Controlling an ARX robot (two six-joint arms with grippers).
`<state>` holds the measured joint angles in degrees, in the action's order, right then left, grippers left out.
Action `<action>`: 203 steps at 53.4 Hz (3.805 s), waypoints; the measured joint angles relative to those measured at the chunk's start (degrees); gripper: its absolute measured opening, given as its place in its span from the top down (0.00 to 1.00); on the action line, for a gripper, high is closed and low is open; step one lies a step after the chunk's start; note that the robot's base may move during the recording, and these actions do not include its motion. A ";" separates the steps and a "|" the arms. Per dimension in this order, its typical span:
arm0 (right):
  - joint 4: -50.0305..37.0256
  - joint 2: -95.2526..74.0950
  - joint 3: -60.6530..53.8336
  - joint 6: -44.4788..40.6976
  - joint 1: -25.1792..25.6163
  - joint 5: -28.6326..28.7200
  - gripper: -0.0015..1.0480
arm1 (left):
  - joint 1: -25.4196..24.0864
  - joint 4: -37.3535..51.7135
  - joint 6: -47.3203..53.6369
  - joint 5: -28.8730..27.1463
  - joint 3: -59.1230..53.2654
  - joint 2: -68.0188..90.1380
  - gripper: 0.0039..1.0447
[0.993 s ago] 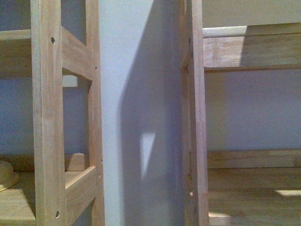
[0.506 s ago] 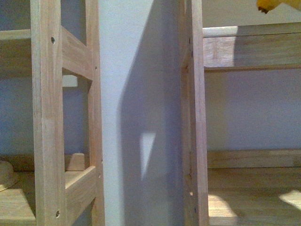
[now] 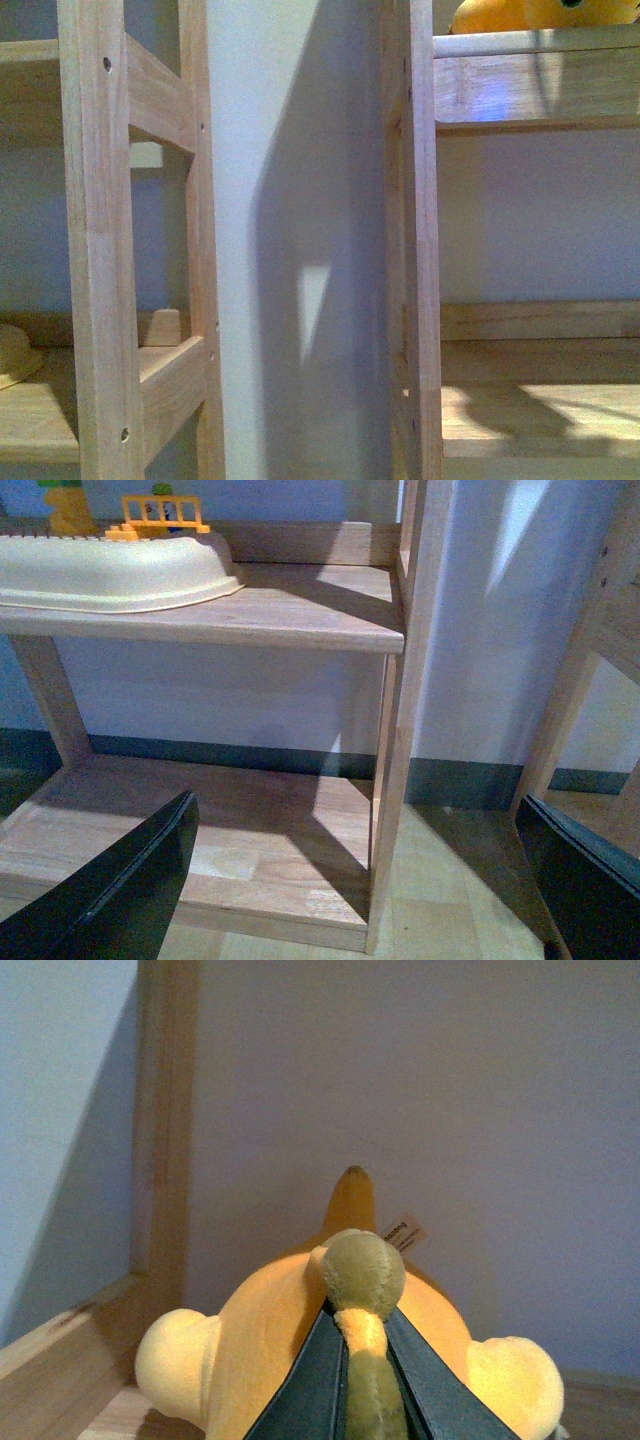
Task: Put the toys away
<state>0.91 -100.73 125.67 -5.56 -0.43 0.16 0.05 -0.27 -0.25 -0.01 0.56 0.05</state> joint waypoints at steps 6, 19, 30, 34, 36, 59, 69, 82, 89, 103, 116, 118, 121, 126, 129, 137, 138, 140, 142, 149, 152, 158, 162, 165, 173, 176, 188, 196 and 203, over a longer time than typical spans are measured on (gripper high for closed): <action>0.79 -3.98 4.24 1.49 -0.76 0.13 0.94 | 0.00 0.00 0.00 0.00 0.00 0.00 0.06; 1.53 -8.87 9.64 4.61 -3.19 0.48 0.94 | 0.00 0.00 0.00 0.00 0.00 0.00 0.06; 3.15 -11.98 14.14 6.16 -6.27 0.42 0.94 | 0.00 0.00 0.00 0.00 0.00 0.00 0.06; 4.02 -13.18 16.24 6.40 -7.78 0.46 0.94 | 0.00 0.00 0.00 0.00 0.00 0.00 0.06; 4.48 -13.68 17.25 6.58 -8.35 0.22 0.94 | 0.00 0.00 0.00 0.00 0.00 0.00 0.06; 2.01 -11.10 11.37 7.76 -9.38 0.33 0.94 | 0.00 0.00 0.00 0.00 0.00 0.00 0.06; 1.77 -9.55 9.27 7.74 -8.96 2.49 0.73 | 0.00 0.00 0.00 0.00 0.00 0.00 0.06; 1.81 -8.85 9.25 7.91 -8.33 2.64 0.41 | 0.00 0.00 0.00 0.00 0.00 0.00 0.06; 1.88 -8.81 9.60 7.74 -8.28 2.38 0.17 | 0.00 0.00 0.00 0.00 0.00 0.00 0.06; 1.51 -5.81 9.49 7.26 -7.54 0.17 0.06 | 0.00 0.00 0.00 0.00 0.00 0.00 0.06; -5.05 5.64 -3.17 3.89 -6.86 -7.50 0.06 | 0.00 0.00 0.00 0.00 0.00 0.00 0.06; -6.12 7.78 -5.84 3.21 -6.67 -8.85 0.06 | 0.00 0.00 0.00 0.00 0.00 0.00 0.06; -8.94 12.37 -11.96 2.08 -6.19 -10.64 0.06 | 0.00 0.00 0.00 0.00 0.00 0.00 0.06; -11.80 18.12 -19.71 1.75 -5.27 -11.21 0.06 | 0.00 0.00 0.00 0.00 0.00 0.00 0.06; -13.42 22.56 -25.77 1.77 -4.42 -11.56 0.06 | 0.00 0.00 0.00 0.00 0.00 0.00 0.06; -15.39 33.11 -39.28 2.78 -1.66 -10.88 0.06 | 0.00 0.00 0.00 0.00 0.00 0.00 0.06; -15.50 34.84 -41.42 3.17 -1.03 -10.67 0.06 | 0.00 0.00 0.00 0.00 0.00 0.00 0.06; -15.47 37.35 -44.35 3.89 -0.02 -9.97 0.06 | 0.00 0.00 0.00 0.00 0.00 0.00 0.06; -15.34 39.80 -47.12 4.59 1.03 -9.49 0.06 | 0.00 0.00 0.00 0.00 0.00 0.00 0.06; -15.04 47.82 -56.11 5.68 4.00 -7.85 0.06 | 0.00 0.00 0.00 0.00 0.00 0.00 0.06; -14.84 51.04 -59.63 5.92 4.90 -6.95 0.06 | 0.00 0.00 0.00 0.00 0.00 0.00 0.06; -14.03 56.15 -64.92 6.69 6.73 -5.77 0.06 | 0.00 0.00 0.00 0.00 0.00 0.00 0.06; -13.22 59.80 -68.52 8.04 8.48 -5.14 0.06 | 0.00 0.00 0.00 0.00 0.00 0.00 0.06; -12.33 62.38 -71.23 9.46 10.05 -4.61 0.06 | 0.00 0.00 0.00 0.00 0.00 0.00 0.06; -10.10 68.46 -78.20 13.79 13.51 -3.15 0.06 | 0.00 0.00 0.00 0.00 0.00 0.00 0.06; -10.05 70.99 -81.81 14.73 13.53 -3.32 0.06 | 0.00 0.00 0.00 0.00 0.00 0.00 0.06; -9.79 79.69 -95.97 16.57 5.92 -8.13 0.06 | 0.00 0.00 0.00 0.00 0.00 0.00 0.06; -10.36 83.80 -103.19 16.94 3.15 -10.64 0.06 | 0.00 0.00 0.02 0.00 0.00 0.00 0.06; -10.01 84.85 -105.74 16.92 2.36 -10.91 0.06 | 0.00 0.00 0.00 0.00 0.00 0.00 0.06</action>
<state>-9.10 -15.88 19.92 11.35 1.93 -10.74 0.05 -0.27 -0.25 -0.01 0.56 0.05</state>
